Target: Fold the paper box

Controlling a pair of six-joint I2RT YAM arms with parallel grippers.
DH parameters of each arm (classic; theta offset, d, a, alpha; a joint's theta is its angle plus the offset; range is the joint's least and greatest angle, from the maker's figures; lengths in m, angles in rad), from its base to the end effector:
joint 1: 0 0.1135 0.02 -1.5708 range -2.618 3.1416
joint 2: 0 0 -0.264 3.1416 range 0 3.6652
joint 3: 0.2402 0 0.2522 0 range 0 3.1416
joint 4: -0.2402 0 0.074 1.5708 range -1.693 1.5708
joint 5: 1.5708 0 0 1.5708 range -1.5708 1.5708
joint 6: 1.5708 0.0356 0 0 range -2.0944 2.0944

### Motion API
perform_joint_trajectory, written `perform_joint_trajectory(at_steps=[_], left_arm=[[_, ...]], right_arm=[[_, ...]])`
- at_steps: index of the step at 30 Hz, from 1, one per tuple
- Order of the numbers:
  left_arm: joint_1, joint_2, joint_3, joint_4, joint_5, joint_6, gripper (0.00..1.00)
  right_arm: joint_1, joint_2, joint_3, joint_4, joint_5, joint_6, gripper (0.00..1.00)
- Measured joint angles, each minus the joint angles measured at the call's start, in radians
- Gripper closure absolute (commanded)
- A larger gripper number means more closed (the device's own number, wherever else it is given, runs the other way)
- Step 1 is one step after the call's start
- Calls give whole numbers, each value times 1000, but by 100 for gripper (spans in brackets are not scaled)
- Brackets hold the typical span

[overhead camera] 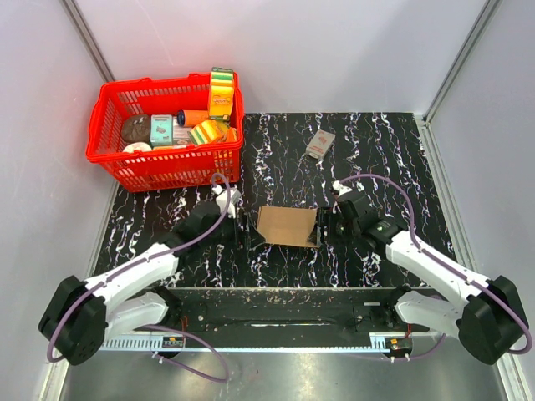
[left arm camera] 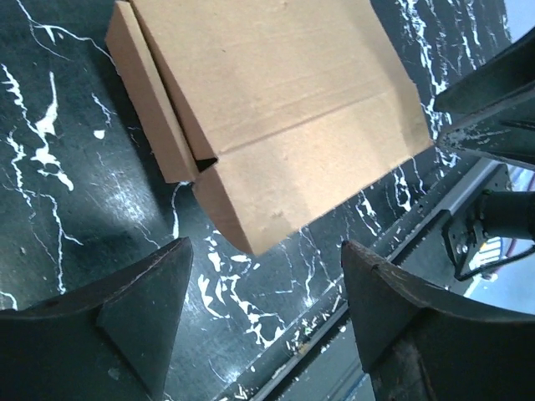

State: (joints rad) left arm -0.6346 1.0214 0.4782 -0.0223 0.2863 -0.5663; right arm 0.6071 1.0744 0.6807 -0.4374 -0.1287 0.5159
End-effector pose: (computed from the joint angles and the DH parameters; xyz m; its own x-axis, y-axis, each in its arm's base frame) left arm 0.1665 -0.1351 0.2054 -0.7723 -0.0705 -0.6313 0.4105 0.7031 -0.5807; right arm 0.1758 0.1277 0.2263 -0.8419 0.0109 -0.5396 -0.2546 0.8735 0.4150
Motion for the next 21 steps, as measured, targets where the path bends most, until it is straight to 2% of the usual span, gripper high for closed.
perform_joint_trajectory(at_steps=[12,21], left_arm=[[26,161,65,64,26,36,33],[26,212,66,109,52,37,38]], right_arm=[[-6,78,2,37,-23,-8,37],[-9,90,2,69,-42,-8,39]])
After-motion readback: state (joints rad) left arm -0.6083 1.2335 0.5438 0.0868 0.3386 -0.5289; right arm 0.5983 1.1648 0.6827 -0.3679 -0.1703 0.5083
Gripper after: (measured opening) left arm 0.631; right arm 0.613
